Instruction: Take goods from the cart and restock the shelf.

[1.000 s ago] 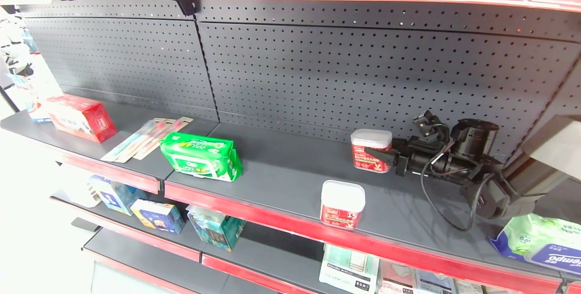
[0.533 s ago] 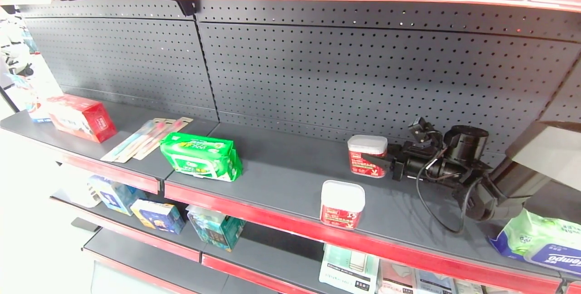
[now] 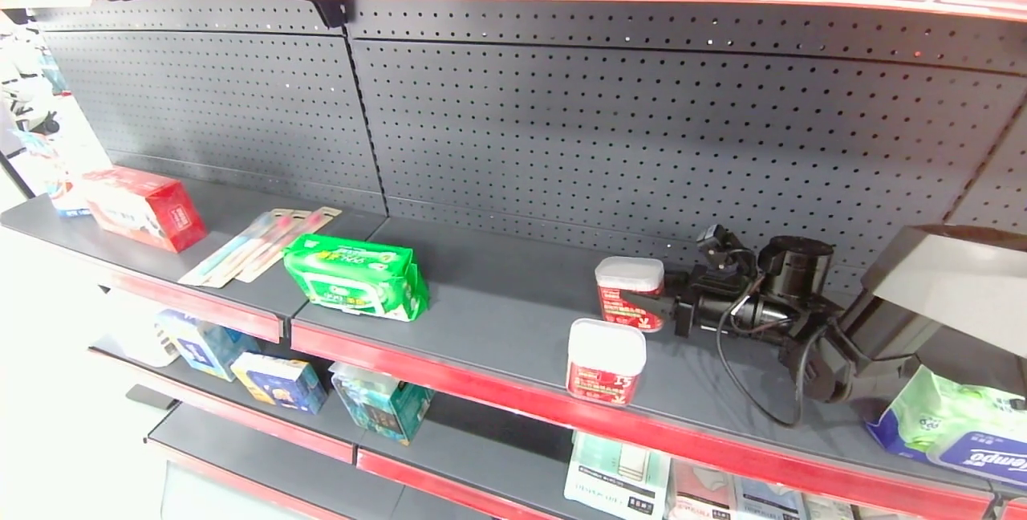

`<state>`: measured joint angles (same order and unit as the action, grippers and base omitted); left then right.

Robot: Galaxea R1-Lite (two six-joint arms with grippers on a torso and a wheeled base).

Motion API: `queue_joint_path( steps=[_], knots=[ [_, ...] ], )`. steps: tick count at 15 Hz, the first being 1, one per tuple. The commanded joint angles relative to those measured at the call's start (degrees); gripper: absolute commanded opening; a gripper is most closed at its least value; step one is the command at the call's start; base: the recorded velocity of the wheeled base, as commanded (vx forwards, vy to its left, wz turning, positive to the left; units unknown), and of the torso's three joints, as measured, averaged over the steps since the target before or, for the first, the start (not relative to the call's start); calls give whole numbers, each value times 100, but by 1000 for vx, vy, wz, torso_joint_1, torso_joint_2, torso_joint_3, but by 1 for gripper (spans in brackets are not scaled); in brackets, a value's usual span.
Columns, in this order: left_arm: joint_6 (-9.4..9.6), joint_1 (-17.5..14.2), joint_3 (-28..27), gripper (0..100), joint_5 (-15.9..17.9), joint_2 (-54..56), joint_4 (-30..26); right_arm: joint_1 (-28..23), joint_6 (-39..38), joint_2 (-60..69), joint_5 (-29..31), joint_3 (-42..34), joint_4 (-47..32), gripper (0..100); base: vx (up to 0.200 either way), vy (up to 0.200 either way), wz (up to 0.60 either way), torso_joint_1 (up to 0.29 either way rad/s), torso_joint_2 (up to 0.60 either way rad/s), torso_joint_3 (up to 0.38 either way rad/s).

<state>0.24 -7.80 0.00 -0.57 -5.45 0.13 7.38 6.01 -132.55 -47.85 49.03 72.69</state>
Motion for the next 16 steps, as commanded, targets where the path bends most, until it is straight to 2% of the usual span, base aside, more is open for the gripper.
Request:
queue_joint_path(
  steps=[1,13,16],
  knots=[
    [2,-2,0,100,-4,-9,4,27,67,-96,21,19,-1,0,0,0,0,0,0,0],
    [2,-2,0,100,-4,-9,4,-140,559,-210,-40,54,-89,0,0,0,0,0,0,0],
    [2,-2,0,100,-4,-9,4,-122,559,-175,-515,63,-89,0,0,0,0,0,0,0]
  ],
)
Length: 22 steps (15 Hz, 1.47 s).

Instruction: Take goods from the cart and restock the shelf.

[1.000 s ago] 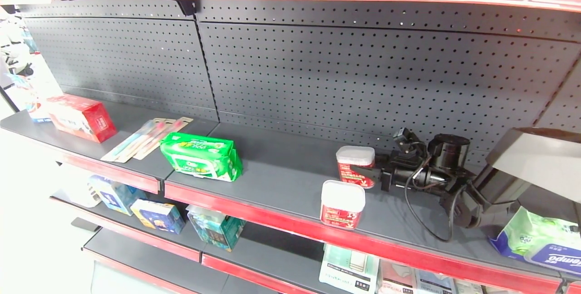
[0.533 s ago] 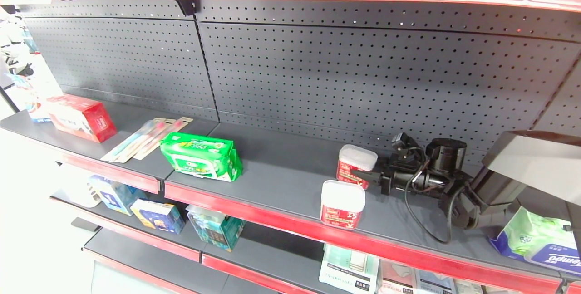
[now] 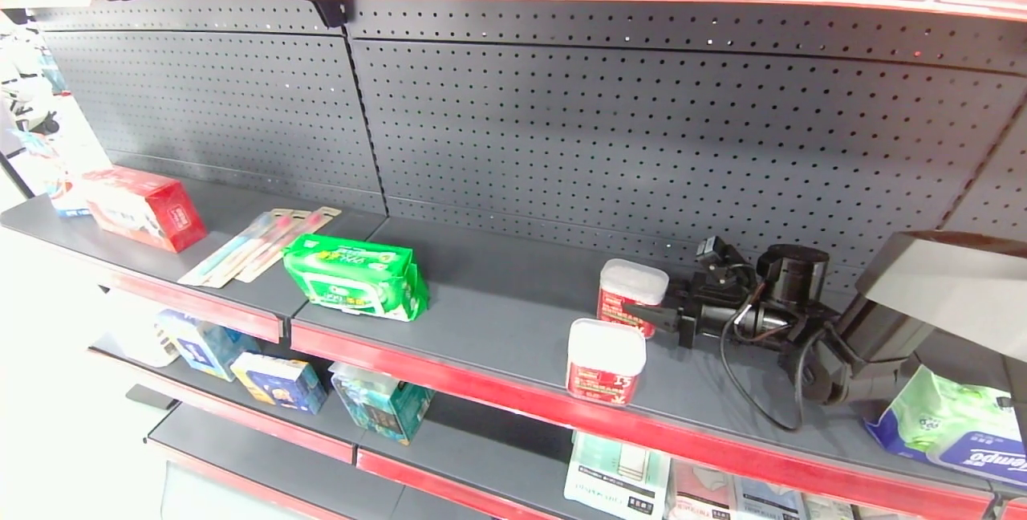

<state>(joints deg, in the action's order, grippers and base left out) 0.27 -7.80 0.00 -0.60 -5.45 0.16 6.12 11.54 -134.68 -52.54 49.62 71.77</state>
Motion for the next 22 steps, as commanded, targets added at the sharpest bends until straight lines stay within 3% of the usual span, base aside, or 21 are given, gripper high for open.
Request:
queue_joint_path(
  steps=[1,9,13,22],
  knots=[
    [0,-2,0,100,-2,-18,2,12,14,47,-107,-5,4,0,0,0,0,0,0,0],
    [0,-2,0,100,-2,-9,2,38,67,47,-98,-48,-5,0,0,0,0,0,0,0],
    [0,-2,0,100,-2,-9,2,-14,463,38,-72,-31,-558,0,0,0,0,0,0,0],
    [0,-2,0,100,-2,-9,2,-6,533,74,-81,22,-550,0,0,0,0,0,0,0]
  ],
)
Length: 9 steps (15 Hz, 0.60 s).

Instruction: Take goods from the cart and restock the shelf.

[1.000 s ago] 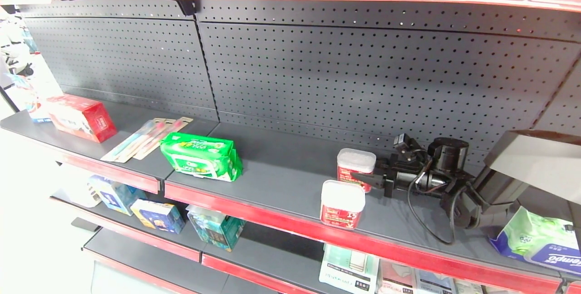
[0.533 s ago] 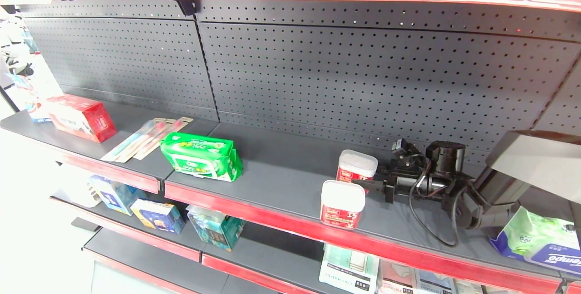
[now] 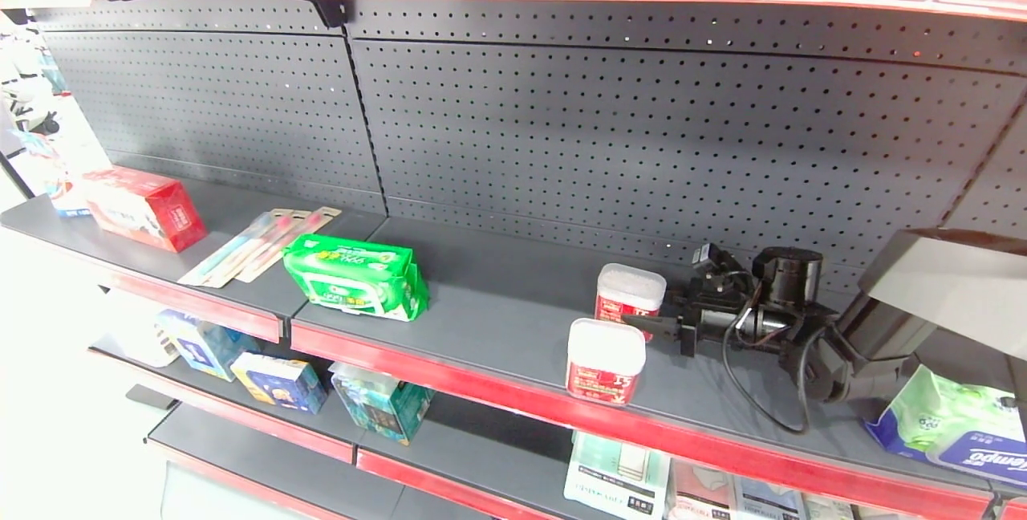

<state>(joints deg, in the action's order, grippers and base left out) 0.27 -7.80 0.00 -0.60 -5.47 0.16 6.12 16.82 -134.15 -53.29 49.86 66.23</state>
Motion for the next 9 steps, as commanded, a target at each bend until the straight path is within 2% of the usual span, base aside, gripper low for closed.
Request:
queue_joint_path(
  steps=[1,9],
  knots=[
    [0,-2,0,100,-2,-6,2,-23,-4,55,2,-11,4,100,0,0,0,0,0,0],
    [0,-2,0,100,-2,-6,2,-6,-30,688,108,-635,-146,100,0,0,0,0,0,0]
  ],
)
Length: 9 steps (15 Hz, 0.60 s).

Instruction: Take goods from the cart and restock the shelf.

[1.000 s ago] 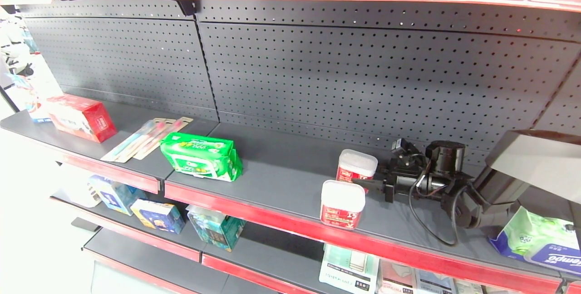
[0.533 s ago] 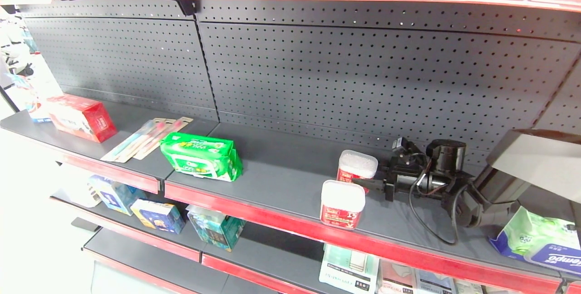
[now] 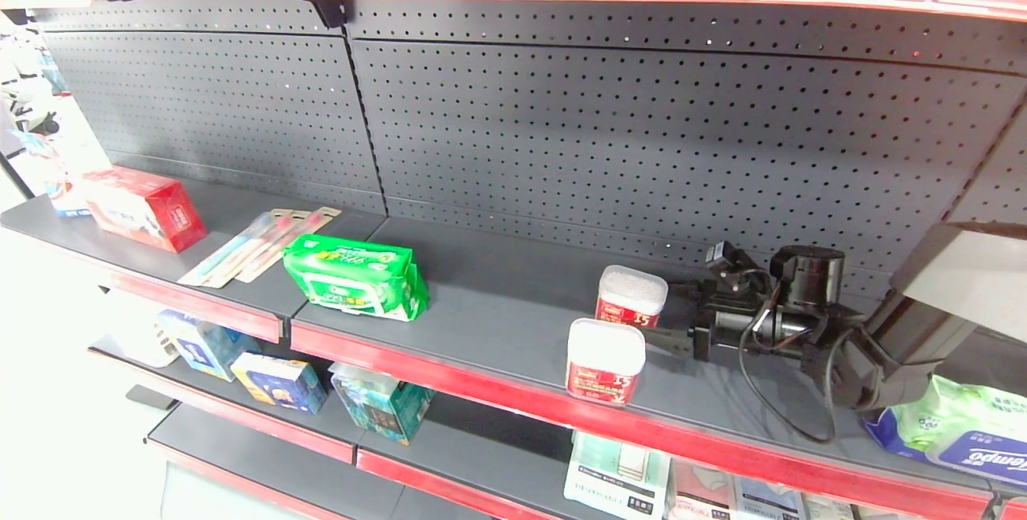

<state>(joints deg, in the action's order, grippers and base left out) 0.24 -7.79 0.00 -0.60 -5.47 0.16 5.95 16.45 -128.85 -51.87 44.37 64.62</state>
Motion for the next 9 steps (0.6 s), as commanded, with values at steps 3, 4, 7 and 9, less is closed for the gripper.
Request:
queue_joint_path(
  steps=[3,4,7,9],
  knots=[
    [2,-3,0,100,-2,-6,2,38,-19,168,195,-192,-125,100,0,0,0,0,0,0],
    [2,-3,0,100,-2,-6,2,38,-10,176,204,-192,-152,100,0,0,0,0,0,0],
    [2,-3,0,100,-2,-6,2,55,-19,256,221,-254,-292,100,0,0,0,0,0,0],
    [2,-3,0,100,-2,-6,2,64,8,291,221,-307,-424,100,0,0,0,0,0,0]
  ],
)
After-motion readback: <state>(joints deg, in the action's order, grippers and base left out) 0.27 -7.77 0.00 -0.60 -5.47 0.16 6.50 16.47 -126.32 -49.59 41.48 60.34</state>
